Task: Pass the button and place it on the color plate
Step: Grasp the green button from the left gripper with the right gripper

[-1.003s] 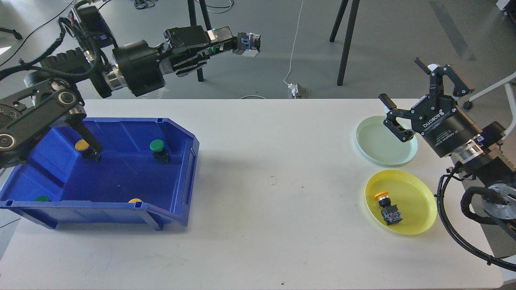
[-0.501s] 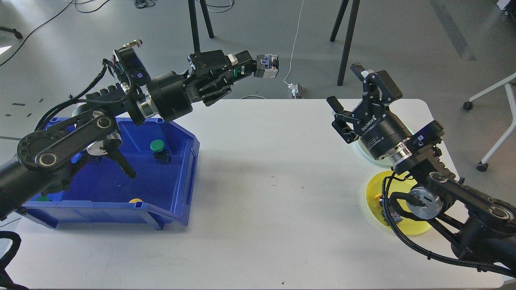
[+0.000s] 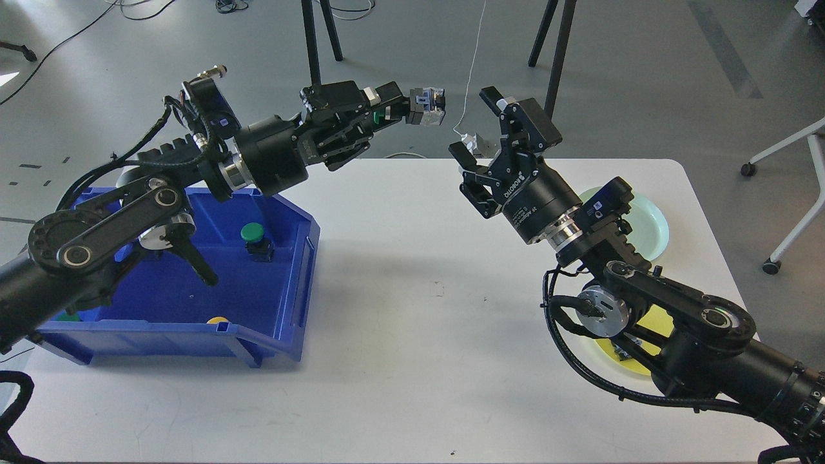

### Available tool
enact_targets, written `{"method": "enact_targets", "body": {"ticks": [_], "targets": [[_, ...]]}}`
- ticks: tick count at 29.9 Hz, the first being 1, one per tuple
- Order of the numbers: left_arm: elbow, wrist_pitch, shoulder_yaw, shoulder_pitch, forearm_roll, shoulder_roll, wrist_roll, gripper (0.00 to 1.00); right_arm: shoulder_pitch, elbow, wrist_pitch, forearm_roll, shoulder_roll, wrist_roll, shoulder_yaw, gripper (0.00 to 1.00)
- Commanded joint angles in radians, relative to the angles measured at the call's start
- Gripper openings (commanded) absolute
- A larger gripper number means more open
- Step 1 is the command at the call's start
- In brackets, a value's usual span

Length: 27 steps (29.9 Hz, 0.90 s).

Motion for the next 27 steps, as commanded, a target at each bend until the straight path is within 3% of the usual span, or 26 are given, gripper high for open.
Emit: {"method": "enact_targets", "body": {"ticks": [1,18,27], "targets": [[0.006,0.0,0.0,-0.001,0.0,-0.007,0.0,0.1,0.033,-0.009,0.001,0.0,0.025,0.0,-0.008,0.97],[0.009,0.0,-0.001,0.0,-0.008,-0.005,0.0,0.1,0.088,-0.06,0.001,0.011,0.092,0.0,-0.053,0.96],[0.01,0.0,-0.001,0.0,-0.008,-0.005,0.0,0.1,0.09,-0.046,-0.002,0.015,0.088,0.0,-0.05,0.8]]}}
